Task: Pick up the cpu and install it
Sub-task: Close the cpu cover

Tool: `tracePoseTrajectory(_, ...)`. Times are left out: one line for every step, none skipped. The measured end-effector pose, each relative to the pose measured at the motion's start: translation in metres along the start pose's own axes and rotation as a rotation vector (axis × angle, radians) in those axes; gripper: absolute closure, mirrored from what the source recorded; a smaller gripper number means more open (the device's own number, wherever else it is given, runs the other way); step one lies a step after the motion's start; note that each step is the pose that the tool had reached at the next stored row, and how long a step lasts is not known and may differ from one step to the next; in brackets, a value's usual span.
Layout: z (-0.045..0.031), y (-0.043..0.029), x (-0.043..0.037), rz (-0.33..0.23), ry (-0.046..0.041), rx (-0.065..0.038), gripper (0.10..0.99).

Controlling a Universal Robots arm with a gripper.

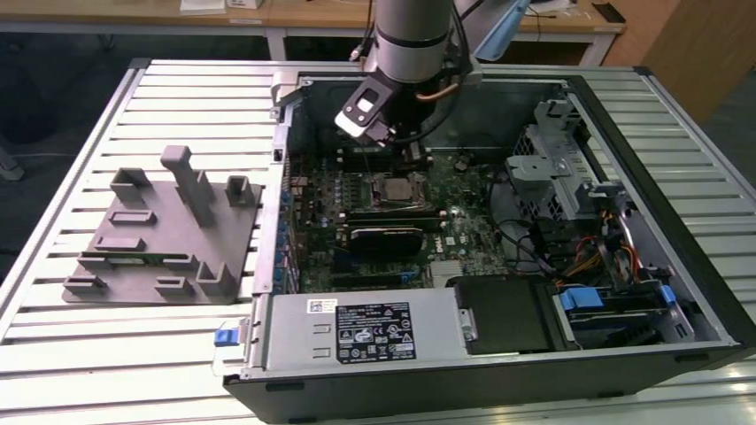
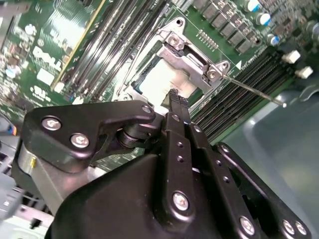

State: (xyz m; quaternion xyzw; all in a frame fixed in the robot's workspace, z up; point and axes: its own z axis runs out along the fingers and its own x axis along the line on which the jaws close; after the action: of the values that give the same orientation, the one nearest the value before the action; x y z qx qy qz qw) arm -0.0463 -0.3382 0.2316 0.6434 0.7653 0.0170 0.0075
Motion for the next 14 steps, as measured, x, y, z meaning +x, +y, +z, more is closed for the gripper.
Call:
tracePoseTrajectory(0.0001,0.0,0.0,-0.018,0.0005,0.0,0.98)
tracePoseTrajectory(0.0002,0.0,0.0,-0.036,0.0011,0.0,0.98)
tracePoseTrajectory(0.0002,0.0,0.0,-0.054,0.0017,0.001,0.98)
tracePoseTrajectory(0.0003,0.0,0.0,-0.073,0.0023,0.001,0.98)
tracePoseTrajectory(0.0004,0.0,0.0,-0.09,0.0028,0.001,0.98)
tracePoseTrajectory(0.0004,0.0,0.0,-0.109,0.0034,0.001,0.98)
tracePoseTrajectory(0.0005,0.0,0.0,-0.127,0.004,0.001,0.98)
tracePoseTrajectory(0.0005,0.0,0.0,-0.145,0.0046,0.002,0.98)
tracePoseTrajectory(0.0006,0.0,0.0,-0.163,0.0052,0.002,0.98)
tracePoseTrajectory(0.0006,0.0,0.0,-0.181,0.0058,0.002,0.98)
tracePoseTrajectory(0.0007,0.0,0.0,-0.199,0.0065,0.002,0.98)
tracePoseTrajectory(0.0007,0.0,0.0,-0.218,0.0071,0.002,0.98)
tracePoseTrajectory(0.0008,0.0,0.0,-0.236,0.0078,0.003,0.98)
tracePoseTrajectory(0.0008,0.0,0.0,-0.254,0.0084,0.003,0.98)
